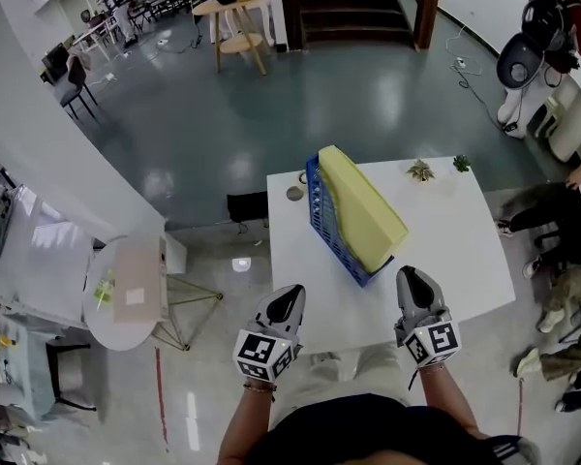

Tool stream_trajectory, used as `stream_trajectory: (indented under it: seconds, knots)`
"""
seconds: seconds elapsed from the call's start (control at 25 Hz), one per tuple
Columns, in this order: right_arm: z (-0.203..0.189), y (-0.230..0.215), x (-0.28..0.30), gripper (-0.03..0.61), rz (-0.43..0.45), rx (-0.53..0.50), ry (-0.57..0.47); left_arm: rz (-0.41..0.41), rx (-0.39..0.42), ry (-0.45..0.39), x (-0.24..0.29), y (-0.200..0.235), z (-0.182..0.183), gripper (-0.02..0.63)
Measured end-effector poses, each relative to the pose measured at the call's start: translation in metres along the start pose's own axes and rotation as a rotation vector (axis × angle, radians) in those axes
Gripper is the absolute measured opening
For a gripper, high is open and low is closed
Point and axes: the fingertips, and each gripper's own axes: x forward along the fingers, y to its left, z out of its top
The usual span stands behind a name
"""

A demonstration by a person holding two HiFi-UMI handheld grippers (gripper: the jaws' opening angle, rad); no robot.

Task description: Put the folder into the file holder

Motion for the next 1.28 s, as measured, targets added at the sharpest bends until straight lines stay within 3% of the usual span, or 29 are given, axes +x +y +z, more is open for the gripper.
stream_trajectory:
  seconds: [0.12, 0.56, 1.28]
  knots:
    - [-0.003, -0.001, -0.016, 0.000, -0.012, 0.014, 0.001, 0.013, 0.002, -0.022, 0.000, -0.005, 0.004, -0.002]
    - [-0.015, -0.004, -0.061, -0.002, -0.026, 0.015, 0.046, 0.017, 0.016, -0.050, -0.009, -0.033, 0.006, -0.002]
    - [-0.017, -0.012, -0.085, -0.002, -0.055, 0.019, 0.055, 0.001, 0.049, -0.024, -0.016, -0.049, -0.004, -0.002]
